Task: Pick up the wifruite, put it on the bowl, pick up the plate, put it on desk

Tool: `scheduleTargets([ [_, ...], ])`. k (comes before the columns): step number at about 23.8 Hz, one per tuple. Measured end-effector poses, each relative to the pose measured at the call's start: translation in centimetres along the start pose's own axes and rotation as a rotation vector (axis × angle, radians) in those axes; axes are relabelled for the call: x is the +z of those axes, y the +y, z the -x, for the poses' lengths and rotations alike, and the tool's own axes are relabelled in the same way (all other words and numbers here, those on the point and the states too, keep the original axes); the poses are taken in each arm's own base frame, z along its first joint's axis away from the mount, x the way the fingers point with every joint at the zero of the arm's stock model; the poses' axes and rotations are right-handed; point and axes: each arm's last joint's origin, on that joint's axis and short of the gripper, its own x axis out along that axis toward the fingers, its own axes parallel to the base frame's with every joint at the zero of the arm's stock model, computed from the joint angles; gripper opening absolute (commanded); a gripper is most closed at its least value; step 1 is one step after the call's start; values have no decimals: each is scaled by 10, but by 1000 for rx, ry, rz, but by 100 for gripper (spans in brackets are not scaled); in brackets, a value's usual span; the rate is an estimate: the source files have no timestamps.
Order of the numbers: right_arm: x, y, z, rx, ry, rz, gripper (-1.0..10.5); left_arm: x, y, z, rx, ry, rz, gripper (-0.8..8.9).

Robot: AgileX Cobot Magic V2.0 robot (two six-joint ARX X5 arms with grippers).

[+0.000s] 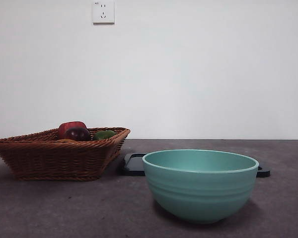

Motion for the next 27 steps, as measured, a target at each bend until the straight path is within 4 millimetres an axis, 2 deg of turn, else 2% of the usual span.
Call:
scheduleTargets([
  [9, -12, 6, 14, -10, 37, 57, 10, -12, 4, -2, 2, 128, 52, 16],
  [22, -18, 6, 15, -11, 93, 36, 10, -22, 29, -41, -44, 340, 180, 24],
  [27, -18, 6, 14, -12, 93, 36, 10, -24, 32, -48, -49, 367, 195, 35],
])
